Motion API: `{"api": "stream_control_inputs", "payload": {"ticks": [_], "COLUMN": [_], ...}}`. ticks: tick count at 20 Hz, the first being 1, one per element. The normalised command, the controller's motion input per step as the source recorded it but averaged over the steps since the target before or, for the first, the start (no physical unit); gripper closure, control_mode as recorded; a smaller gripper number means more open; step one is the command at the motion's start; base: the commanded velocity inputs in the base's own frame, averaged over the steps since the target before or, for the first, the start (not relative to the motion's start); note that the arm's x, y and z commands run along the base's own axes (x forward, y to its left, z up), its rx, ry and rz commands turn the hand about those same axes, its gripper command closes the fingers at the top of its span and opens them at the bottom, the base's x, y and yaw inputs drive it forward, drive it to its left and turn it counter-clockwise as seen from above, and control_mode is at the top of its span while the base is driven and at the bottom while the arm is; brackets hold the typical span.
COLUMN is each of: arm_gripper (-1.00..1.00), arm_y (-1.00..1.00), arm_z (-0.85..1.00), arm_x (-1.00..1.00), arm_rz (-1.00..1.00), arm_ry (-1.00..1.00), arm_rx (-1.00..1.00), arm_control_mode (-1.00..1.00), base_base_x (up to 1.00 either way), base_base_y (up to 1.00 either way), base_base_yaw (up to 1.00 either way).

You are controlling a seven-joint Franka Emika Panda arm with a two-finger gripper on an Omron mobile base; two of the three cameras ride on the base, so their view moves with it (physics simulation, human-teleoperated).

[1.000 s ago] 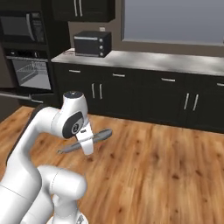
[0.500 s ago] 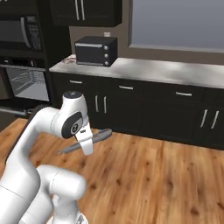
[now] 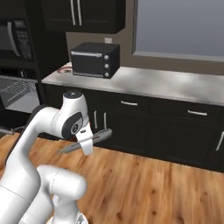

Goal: Pick up the tongs from the counter and place them near the plate next to the oven.

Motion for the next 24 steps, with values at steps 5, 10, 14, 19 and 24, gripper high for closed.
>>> {"api": "stream_control_inputs", "payload": {"ticks": [5, 10, 14, 19, 24], "arm_gripper": [1.0, 1.0, 1.0, 1.0, 1.0], "arm_y": [0.0, 0.0, 0.0, 0.0, 0.0], "arm_z": [0.0, 0.0, 0.0, 0.0, 0.0], "arm_x": [0.0, 0.0, 0.0, 0.0, 0.0], "arm_rz": [0.0, 0.0, 0.0, 0.0, 0.0], "arm_ry": [0.0, 0.0, 0.0, 0.0, 0.0], "arm_rx": [0.0, 0.0, 0.0, 0.0, 0.0], "arm_control_mode": [1.0, 1.0, 1.0, 1.0, 1.0], "base_base_x": [1.0, 1.0, 1.0, 0.92, 0.37], "base_base_y": [0.52, 0.72, 0.62, 0.43, 0.29], "base_base_yaw": [0.01, 0.0, 0.0, 0.0, 0.0]}}
